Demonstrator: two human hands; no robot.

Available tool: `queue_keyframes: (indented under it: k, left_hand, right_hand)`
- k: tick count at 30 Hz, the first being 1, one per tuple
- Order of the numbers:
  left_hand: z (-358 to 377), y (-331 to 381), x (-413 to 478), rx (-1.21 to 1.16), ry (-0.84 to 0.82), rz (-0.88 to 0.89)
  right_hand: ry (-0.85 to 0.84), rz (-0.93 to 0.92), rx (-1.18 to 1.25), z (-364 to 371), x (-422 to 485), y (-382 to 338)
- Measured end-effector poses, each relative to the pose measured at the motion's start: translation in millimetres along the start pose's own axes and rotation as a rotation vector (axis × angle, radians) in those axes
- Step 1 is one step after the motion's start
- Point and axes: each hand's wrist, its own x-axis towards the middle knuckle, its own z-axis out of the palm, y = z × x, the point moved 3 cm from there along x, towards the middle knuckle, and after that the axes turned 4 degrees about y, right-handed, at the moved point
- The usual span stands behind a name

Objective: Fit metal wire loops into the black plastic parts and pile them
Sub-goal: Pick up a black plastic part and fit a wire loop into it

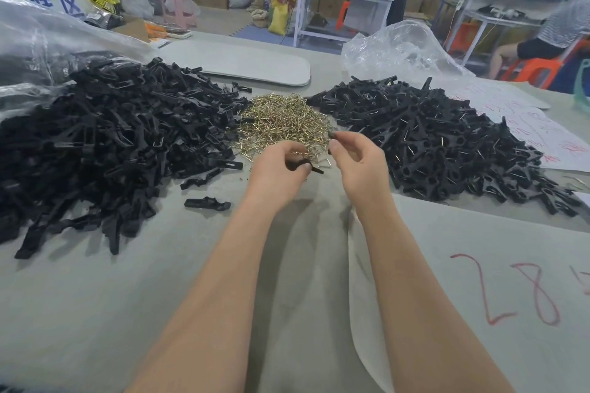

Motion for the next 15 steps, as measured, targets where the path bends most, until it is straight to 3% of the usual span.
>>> queue_keyframes:
  k: [10, 15]
  left_hand:
    - [-3.0, -6.1, 4.2, -0.478, 0.07, -0.195]
    - [0.2, -3.8, 5.4, -0.468, 0.045, -0.145]
  right_hand:
    - [-0.237, 0.07, 0.106, 14.2, -6.8, -8.1]
    - [-0.156, 0.055, 0.079, 10.4, -5.3, -6.0]
